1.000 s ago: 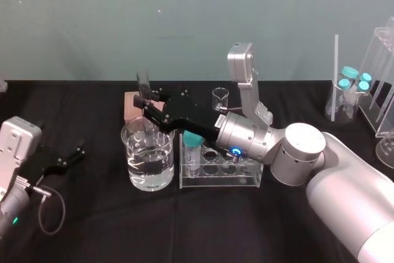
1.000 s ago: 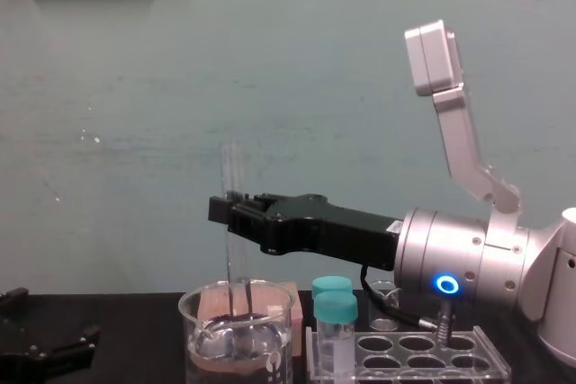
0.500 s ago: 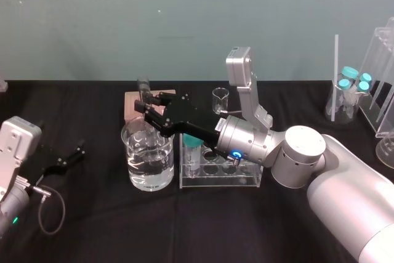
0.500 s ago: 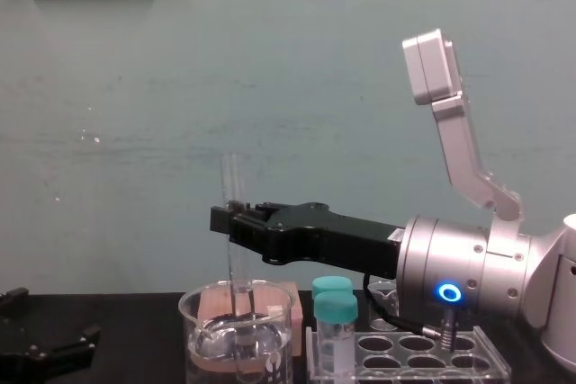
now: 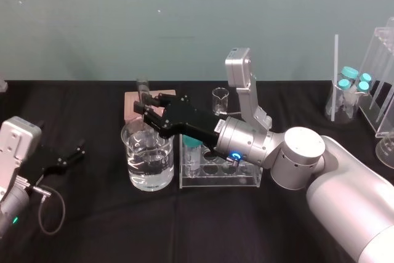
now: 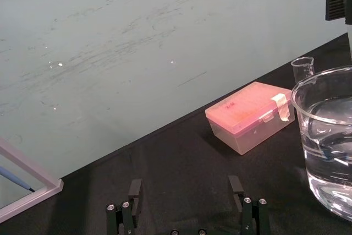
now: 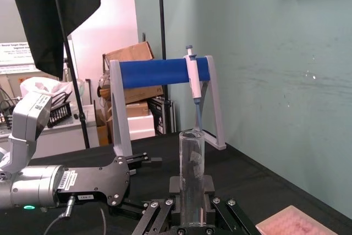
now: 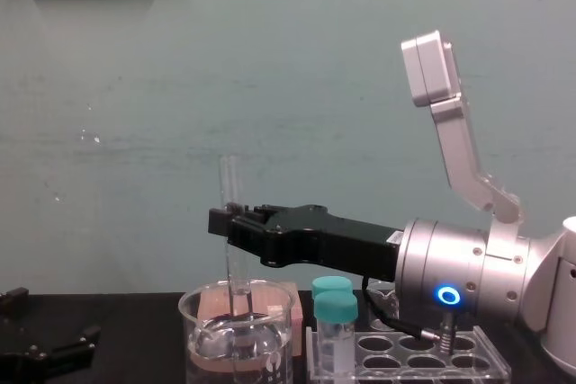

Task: Hold the test tube with one hand and immerse one end into the beaker, then return it to the test tube rack.

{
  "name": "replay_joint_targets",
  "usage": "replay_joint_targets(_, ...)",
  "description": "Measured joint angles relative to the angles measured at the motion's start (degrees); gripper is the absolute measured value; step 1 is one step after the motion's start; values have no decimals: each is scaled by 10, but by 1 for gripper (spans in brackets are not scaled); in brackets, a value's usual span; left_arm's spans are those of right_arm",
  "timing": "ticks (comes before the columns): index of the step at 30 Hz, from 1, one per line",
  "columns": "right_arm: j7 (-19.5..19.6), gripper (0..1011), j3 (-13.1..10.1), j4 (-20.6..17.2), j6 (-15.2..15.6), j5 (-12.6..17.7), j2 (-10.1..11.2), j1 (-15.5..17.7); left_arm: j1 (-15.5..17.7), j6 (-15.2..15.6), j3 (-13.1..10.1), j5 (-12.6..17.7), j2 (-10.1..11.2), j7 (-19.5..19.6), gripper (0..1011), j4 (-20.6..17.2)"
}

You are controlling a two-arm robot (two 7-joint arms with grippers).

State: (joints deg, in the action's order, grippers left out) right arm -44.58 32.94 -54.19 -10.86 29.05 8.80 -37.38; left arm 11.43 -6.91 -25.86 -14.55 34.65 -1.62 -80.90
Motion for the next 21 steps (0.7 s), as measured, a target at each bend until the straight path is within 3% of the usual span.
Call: replay_joint_targets(21,-1,226,0,4,0,-1,1,-1,0,0,0,0,0,0,1000,0)
